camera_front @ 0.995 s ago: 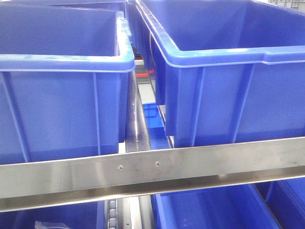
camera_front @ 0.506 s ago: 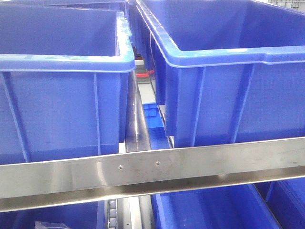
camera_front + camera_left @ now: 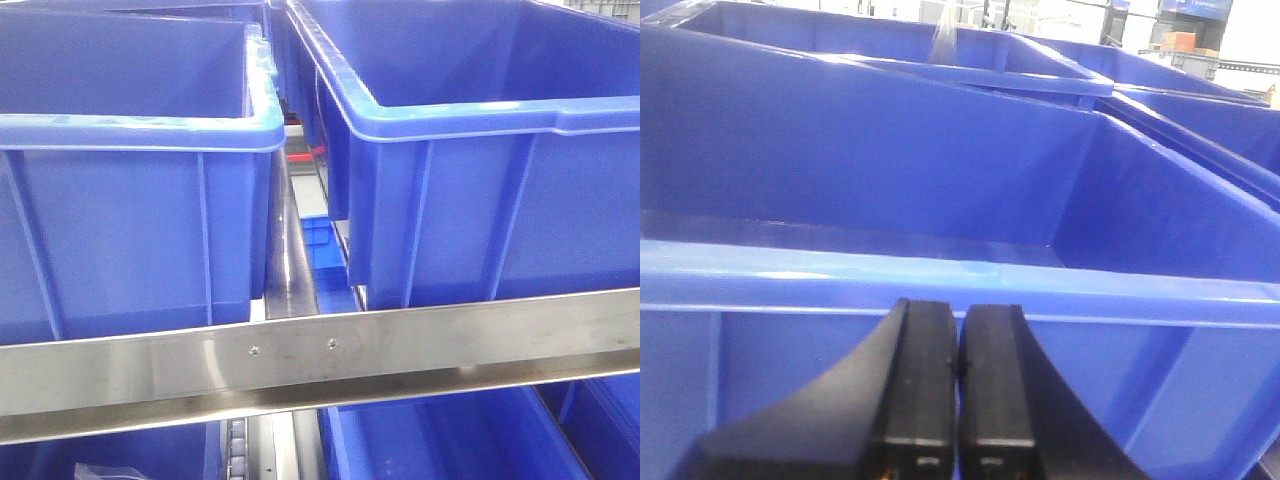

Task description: Place green plate on second shelf with right arm

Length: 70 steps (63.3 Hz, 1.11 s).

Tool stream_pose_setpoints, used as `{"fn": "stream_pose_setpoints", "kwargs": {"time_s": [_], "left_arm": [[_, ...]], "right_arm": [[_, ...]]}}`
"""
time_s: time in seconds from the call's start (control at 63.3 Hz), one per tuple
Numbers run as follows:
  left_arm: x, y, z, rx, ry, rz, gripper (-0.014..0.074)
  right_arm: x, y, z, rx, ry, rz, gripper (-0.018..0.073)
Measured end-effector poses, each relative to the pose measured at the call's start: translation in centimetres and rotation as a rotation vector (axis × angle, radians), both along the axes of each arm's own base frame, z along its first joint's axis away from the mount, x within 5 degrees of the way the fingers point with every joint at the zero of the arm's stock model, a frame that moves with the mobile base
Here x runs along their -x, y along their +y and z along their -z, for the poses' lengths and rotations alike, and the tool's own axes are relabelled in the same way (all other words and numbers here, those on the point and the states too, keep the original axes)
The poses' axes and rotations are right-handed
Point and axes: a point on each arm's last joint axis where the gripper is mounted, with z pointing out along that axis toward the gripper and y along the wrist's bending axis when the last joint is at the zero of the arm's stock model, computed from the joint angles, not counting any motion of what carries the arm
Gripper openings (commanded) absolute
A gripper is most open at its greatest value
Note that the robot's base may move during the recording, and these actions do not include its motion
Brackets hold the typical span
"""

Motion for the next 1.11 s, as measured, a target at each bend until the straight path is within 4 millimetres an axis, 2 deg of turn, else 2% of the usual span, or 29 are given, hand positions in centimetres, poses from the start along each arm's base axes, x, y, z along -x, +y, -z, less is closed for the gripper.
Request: {"fn": "stream_pose_setpoints", "kwargs": {"time_s": [1.106], "left_arm": [[0.0,0.0,0.0,0.0,0.0,0.0,0.013]], "right_arm": [[0.0,0.0,0.0,0.002,0.0,0.0,0.0049]]}}
